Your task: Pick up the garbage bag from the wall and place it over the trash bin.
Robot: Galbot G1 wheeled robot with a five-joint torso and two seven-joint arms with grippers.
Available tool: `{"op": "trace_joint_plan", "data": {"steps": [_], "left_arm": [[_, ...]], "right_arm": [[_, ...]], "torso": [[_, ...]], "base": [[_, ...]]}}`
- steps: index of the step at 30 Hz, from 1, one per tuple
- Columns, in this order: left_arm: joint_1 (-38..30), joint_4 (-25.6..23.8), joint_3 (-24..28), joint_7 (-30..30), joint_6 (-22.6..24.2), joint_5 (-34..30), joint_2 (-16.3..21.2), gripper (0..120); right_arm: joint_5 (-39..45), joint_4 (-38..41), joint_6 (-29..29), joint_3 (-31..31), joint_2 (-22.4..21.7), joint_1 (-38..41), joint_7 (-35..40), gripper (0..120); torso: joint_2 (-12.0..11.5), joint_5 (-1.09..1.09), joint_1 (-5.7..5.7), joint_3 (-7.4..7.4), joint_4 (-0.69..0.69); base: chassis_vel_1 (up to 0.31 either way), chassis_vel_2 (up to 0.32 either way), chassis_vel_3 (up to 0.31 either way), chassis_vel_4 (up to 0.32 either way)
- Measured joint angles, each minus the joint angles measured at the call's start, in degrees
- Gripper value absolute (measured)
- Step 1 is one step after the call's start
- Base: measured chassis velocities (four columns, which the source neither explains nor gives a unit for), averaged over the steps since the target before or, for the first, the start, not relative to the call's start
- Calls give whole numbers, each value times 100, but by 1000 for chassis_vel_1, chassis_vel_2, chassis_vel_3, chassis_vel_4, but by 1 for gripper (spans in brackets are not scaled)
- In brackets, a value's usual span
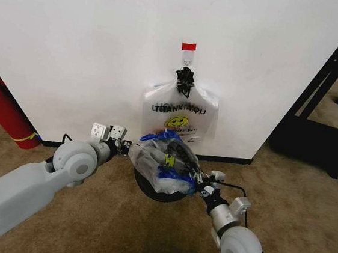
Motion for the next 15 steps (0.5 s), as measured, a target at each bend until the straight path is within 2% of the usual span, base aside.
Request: {"op": "trace_joint_plan", "data": {"steps": [4, 15], "left_arm": [[234, 7, -89, 54, 3, -9, 36, 0], [1061, -344, -684, 71, 34, -114, 104, 0]], "right_arm": [[70, 68, 143, 34, -20, -73, -252, 1], [305, 32, 138, 75, 59, 150, 376, 1]], "torso": [[0, 0, 0, 0, 1], [0, 0, 0, 0, 2]], "base": [[0, 0, 0, 0], [0, 0, 0, 0]]}}
